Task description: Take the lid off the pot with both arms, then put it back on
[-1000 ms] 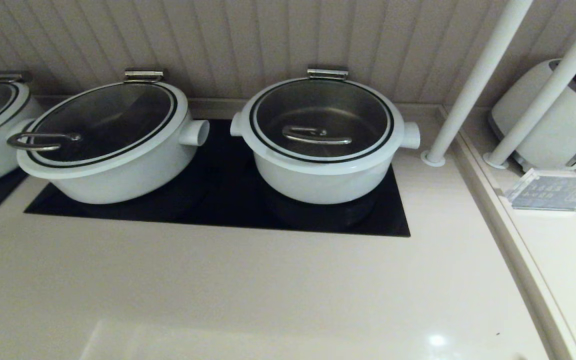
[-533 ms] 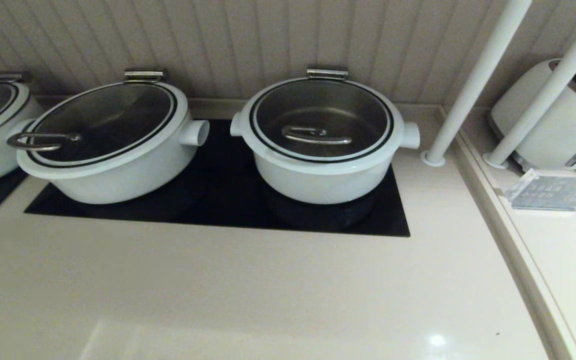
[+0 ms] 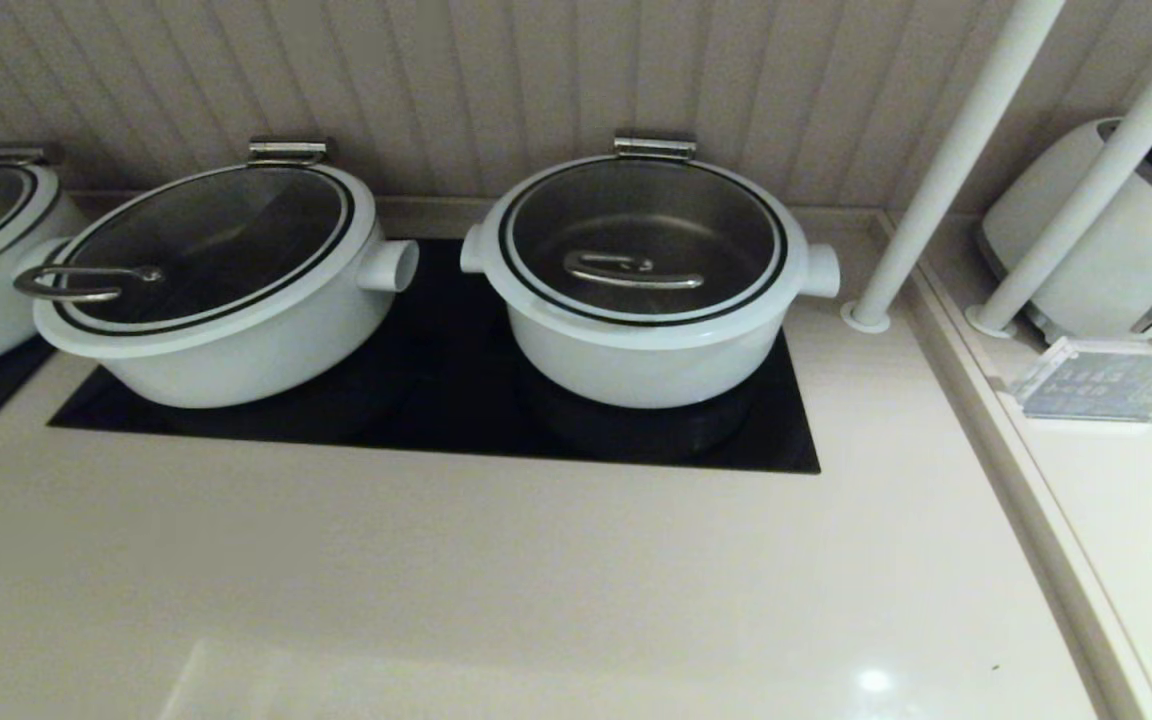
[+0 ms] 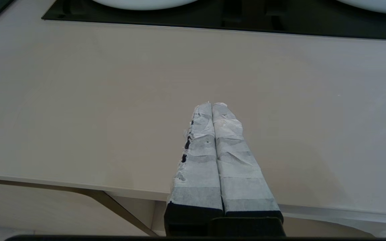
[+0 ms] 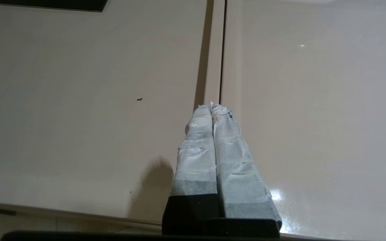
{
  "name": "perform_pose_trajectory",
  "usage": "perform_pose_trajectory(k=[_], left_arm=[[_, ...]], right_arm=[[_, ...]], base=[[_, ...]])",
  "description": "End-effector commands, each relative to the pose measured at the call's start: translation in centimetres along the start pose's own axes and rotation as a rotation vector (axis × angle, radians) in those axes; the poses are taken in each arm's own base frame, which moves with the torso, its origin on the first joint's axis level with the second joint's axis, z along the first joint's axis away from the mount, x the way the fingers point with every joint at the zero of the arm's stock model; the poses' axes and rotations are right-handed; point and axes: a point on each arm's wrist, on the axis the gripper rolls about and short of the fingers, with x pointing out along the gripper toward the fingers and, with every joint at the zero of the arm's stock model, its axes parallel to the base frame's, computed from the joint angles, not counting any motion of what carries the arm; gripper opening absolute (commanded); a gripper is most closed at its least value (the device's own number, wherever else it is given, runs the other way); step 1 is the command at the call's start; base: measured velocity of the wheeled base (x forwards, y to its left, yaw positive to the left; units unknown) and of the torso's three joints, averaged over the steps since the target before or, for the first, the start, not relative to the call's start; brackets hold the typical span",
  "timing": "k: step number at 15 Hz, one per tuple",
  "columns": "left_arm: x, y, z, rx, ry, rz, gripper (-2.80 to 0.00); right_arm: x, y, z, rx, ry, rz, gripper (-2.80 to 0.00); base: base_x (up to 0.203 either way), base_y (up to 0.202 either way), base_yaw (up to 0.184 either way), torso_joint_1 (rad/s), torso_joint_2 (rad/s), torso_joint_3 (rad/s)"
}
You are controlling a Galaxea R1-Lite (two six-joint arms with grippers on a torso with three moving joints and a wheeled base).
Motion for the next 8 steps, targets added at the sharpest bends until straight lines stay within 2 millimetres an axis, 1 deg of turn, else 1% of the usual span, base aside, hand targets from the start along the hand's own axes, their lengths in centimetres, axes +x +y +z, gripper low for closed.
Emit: perform_pose_trajectory(k=[1, 5, 8], left_arm=[[0.01, 0.00, 0.00, -0.001, 0.001, 0.001, -2.80], [0.00, 0.00, 0.00, -0.001, -0.001, 0.001, -2.80], [0.00, 0.00, 0.00, -0.001, -0.001, 0.001, -2.80]], right_arm=[[0.02, 0.01, -0.03, -0.005, 0.003, 0.003, -2.80], [0.05, -0.05, -0.04, 0.053, -0.001, -0.024, -2.80], [0.04, -0.06, -0.01, 0.053, -0.001, -0.024, -2.80]], base=[[0.000, 0.000, 0.000, 0.000, 0.00, 0.000], [0.000, 0.000, 0.000, 0.000, 0.00, 0.000], [0.000, 0.000, 0.000, 0.000, 0.00, 0.000]])
